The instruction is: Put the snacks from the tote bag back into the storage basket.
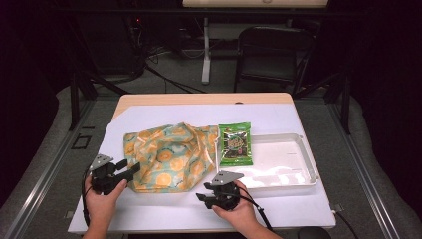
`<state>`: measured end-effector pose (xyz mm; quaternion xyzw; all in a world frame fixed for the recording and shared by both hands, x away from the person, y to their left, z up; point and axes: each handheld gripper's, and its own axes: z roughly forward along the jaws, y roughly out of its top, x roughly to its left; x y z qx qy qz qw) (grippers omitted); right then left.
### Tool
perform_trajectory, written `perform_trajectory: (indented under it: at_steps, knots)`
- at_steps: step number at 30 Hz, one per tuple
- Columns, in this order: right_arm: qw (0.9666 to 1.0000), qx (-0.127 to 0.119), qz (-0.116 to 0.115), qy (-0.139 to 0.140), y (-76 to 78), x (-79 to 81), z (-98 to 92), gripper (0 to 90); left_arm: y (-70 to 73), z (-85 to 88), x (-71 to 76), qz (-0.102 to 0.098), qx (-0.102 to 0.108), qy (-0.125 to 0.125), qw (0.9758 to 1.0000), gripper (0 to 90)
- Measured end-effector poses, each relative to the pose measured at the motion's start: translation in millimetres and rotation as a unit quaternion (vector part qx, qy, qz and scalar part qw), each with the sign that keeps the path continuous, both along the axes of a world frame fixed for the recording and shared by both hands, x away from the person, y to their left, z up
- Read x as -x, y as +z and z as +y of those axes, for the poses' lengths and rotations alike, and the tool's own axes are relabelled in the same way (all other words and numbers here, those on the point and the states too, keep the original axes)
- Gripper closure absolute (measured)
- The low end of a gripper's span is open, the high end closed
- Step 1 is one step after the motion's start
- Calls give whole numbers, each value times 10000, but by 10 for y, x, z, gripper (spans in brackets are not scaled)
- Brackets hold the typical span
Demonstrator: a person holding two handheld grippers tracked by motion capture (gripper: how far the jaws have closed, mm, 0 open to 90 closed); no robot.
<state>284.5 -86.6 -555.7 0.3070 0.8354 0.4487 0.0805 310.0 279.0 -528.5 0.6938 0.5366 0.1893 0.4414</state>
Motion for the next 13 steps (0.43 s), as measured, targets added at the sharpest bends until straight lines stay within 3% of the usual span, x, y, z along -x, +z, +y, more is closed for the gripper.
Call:
perform_trajectory:
  at_steps: [13]
  knots:
    - [10000, -13, 40, 42, 1, 1, -2, 535, -6, 10, -14, -6, 31, 36, 10000, 425]
